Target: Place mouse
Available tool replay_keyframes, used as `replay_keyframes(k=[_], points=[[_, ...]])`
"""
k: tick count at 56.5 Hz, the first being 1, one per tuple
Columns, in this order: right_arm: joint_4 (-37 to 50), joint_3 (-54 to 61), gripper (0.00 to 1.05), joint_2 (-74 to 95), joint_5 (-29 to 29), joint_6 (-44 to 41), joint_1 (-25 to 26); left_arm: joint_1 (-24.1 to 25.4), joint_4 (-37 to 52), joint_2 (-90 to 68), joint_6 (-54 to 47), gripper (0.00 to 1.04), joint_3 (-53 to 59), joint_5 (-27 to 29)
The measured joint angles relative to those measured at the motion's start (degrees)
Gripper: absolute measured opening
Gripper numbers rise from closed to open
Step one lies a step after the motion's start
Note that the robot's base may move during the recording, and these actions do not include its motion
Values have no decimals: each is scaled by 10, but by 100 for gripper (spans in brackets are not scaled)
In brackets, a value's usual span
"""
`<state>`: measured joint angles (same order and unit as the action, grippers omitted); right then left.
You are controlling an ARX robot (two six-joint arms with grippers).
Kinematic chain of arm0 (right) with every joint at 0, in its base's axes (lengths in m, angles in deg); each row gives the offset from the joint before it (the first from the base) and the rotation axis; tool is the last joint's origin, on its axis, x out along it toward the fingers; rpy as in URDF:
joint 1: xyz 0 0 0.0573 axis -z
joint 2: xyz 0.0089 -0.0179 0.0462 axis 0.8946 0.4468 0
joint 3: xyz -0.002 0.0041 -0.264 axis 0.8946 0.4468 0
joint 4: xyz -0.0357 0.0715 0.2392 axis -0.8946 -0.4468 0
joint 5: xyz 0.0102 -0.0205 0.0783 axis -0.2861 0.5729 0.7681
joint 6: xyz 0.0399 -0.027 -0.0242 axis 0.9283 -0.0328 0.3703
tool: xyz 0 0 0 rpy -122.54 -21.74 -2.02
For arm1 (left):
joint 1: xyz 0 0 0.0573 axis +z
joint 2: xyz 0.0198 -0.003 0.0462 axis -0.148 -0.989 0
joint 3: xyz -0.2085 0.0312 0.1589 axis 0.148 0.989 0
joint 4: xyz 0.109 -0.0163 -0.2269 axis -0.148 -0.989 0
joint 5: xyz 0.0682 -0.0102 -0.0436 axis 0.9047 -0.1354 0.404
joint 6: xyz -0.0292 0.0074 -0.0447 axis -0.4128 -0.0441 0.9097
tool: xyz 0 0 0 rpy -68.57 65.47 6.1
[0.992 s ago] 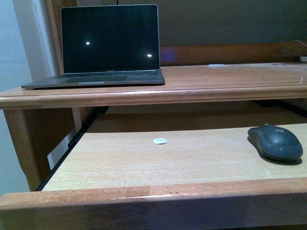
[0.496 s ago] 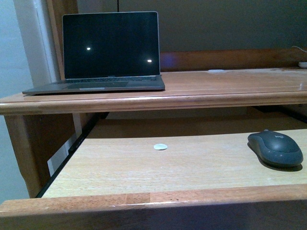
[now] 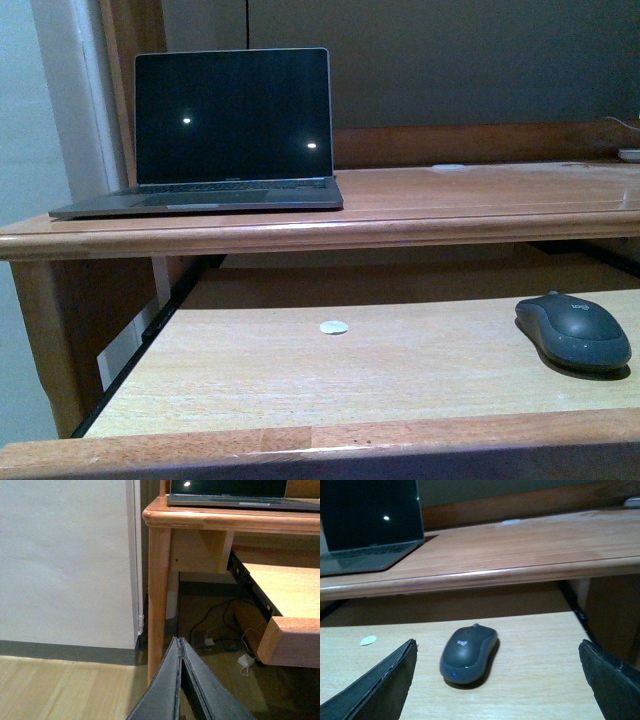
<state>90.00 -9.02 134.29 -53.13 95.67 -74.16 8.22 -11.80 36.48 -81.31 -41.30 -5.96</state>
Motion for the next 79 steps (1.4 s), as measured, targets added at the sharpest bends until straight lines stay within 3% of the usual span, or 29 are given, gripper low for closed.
replay_keyframes(k=[19,30,51,79], points=[[-39,-98,97,144,-104,-69,-114,0,0,2,0,3,0,0],[-105,-163,97,222,-185,-126,-183,0,0,2,0,42,0,0],[-227,-278,97,349,-237,-86,-191,0,0,2,-1,99,0,0],[-304,-359,97,422,-240,-2,-172,0,0,2,-1,97,0,0]])
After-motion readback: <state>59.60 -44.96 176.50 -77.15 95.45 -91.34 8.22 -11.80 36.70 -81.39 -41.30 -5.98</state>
